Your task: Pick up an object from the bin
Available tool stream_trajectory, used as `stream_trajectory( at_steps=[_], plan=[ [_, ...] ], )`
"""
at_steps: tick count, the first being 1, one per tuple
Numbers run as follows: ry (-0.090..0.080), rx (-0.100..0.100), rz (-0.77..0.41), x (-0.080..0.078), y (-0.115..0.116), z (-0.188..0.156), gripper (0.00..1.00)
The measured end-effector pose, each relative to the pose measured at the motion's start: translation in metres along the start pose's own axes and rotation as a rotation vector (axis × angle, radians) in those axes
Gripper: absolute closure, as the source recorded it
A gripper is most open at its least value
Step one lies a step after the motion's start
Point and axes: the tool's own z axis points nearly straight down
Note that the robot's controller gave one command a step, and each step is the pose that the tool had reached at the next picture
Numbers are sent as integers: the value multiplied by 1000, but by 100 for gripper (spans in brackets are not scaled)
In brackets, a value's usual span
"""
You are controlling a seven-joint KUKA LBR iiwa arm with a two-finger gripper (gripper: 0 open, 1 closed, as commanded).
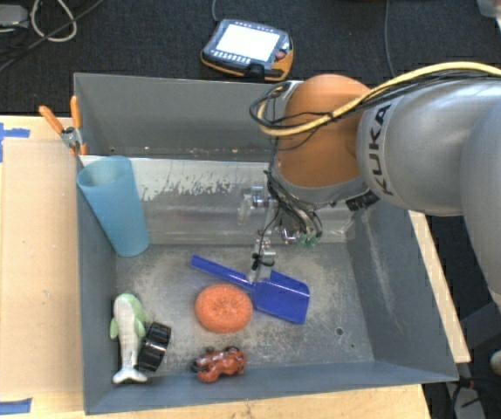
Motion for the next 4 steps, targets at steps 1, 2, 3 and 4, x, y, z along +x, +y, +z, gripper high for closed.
stream_trajectory(
  at_steps=[1, 2, 3, 4],
  plan=[
    [0, 0, 0, 0, 0, 0, 0],
    [-1, 1, -28, 0, 2, 2, 0],
    [-2, -1, -300, -3, 15, -3, 0],
    [-2, 0, -288, -4, 110, 47, 0]
  ],
)
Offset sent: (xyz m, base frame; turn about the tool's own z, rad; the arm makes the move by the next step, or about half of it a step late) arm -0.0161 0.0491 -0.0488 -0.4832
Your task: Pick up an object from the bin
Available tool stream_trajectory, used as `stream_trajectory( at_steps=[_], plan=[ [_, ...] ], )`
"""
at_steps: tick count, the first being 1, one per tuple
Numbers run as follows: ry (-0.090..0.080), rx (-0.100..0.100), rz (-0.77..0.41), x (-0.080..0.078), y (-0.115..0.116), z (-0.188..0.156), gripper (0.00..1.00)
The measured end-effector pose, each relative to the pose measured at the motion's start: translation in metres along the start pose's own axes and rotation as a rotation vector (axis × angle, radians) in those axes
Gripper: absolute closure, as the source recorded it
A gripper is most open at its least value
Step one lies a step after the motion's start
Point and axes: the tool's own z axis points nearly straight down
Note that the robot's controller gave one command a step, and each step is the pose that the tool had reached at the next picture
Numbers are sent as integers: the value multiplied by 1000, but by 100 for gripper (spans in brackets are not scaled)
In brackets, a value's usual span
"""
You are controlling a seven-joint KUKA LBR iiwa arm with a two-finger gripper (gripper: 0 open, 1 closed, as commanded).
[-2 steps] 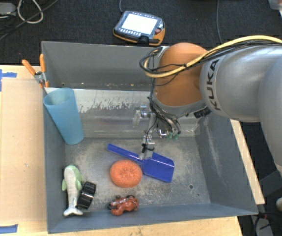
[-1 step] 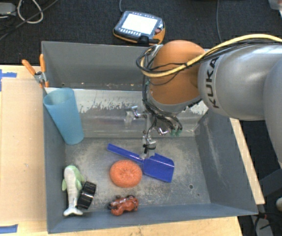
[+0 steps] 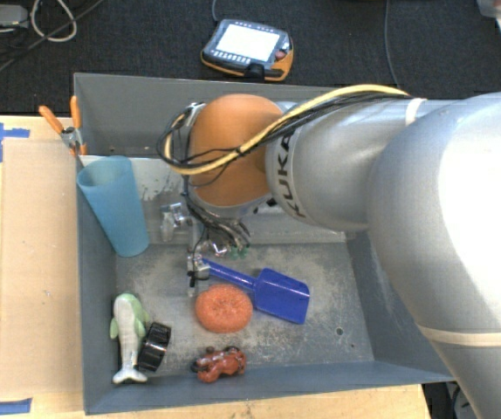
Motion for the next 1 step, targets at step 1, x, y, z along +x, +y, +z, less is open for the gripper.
stream_trajectory(
  at_steps=[1],
  plan=[
    [2, 0, 135, 33, -13, 7, 0]
  ],
)
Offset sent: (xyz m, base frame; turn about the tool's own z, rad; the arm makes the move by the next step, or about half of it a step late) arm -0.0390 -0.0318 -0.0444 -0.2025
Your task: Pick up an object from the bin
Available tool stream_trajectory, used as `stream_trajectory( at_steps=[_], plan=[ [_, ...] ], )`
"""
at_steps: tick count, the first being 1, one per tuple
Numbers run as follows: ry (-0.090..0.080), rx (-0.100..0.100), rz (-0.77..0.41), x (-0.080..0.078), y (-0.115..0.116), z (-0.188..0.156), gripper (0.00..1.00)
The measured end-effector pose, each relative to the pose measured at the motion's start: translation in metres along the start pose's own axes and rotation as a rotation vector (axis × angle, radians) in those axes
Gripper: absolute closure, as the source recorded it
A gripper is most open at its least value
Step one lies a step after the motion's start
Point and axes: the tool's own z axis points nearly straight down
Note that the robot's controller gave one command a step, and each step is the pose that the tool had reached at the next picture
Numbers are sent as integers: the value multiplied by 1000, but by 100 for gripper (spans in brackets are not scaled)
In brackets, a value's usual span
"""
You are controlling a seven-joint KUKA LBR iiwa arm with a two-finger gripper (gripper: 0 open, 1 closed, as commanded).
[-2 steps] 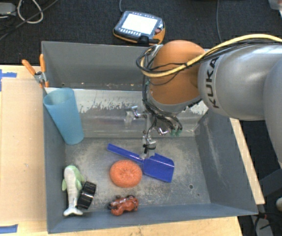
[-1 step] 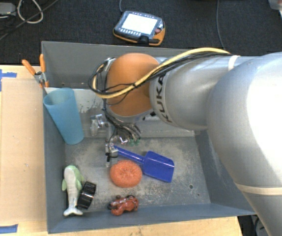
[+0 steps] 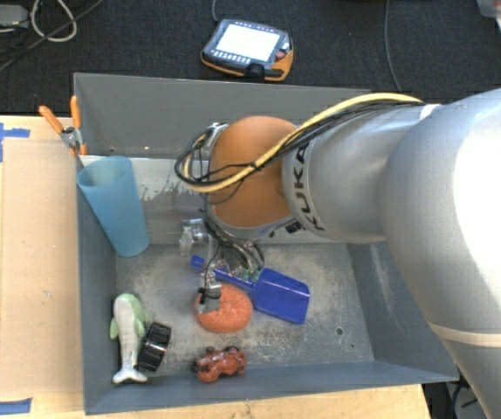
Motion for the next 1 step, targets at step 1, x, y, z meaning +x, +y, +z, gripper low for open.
stream_trajectory(
  at_steps=[1],
  plan=[
    [-5, -1, -336, 9, -7, 34, 100]
  ],
)
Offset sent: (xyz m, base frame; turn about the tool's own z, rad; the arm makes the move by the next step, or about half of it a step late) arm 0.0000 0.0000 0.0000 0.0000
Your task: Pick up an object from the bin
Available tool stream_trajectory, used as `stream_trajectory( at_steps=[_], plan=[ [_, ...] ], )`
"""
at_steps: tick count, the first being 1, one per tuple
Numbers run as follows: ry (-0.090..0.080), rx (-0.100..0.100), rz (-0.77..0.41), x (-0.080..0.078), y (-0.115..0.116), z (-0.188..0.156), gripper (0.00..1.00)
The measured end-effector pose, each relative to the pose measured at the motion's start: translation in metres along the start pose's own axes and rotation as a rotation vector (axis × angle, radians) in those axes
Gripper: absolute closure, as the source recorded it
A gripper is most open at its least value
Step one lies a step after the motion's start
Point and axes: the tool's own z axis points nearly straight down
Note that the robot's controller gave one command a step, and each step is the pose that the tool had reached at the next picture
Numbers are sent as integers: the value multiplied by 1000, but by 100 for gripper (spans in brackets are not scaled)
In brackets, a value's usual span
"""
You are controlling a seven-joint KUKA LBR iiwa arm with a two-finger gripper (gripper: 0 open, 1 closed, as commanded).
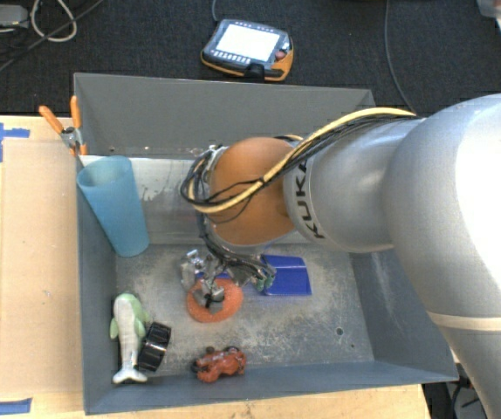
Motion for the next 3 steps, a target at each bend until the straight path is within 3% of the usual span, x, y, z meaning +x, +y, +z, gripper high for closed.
stream_trajectory(
  at_steps=[1, 2, 3],
  plan=[
    [0, 0, 3, 0, 0, 0, 100],
    [-5, 1, -14, 0, -14, -31, 100],
    [3, -3, -27, 2, -5, -117, 100]
  ],
)
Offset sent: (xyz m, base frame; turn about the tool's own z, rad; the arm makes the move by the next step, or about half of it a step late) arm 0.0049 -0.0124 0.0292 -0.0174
